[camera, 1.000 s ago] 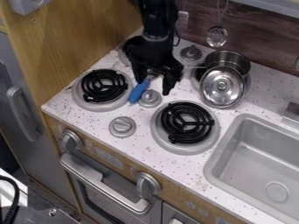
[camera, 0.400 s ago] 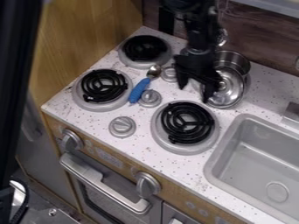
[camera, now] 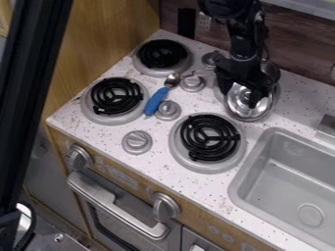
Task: Moved the silver lid to the left bottom burner
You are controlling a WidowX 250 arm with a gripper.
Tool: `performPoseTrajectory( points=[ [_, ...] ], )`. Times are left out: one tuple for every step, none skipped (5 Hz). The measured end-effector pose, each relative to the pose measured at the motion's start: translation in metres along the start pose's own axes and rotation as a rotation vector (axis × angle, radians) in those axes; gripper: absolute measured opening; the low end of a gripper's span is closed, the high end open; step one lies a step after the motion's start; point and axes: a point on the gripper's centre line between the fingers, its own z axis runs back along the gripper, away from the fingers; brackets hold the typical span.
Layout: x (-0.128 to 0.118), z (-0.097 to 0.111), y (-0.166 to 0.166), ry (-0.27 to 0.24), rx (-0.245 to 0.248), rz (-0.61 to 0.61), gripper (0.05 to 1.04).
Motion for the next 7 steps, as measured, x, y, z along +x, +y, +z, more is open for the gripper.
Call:
performPoseTrajectory(
  points=[
    [0.011, -0.012, 0.003, -0.041, 0.037, 0.023, 0.995],
    [0.022, -0.021, 0.003, -0.066, 0.070, 0.038, 0.995],
    [0.028, -0.026, 0.003, -0.062, 0.086, 0.038, 0.995],
    [0.030, -0.028, 0.000, -0.054, 0.074, 0.045, 0.945],
    [0.026, -0.030, 0.001, -0.027, 0.083, 0.021, 0.661],
    [0.024, -0.032, 0.005, -0.017, 0.104, 0.016, 0.367],
    [0.024, -0.033, 0.005, -0.024, 0.110, 0.024, 0.267]
  ],
)
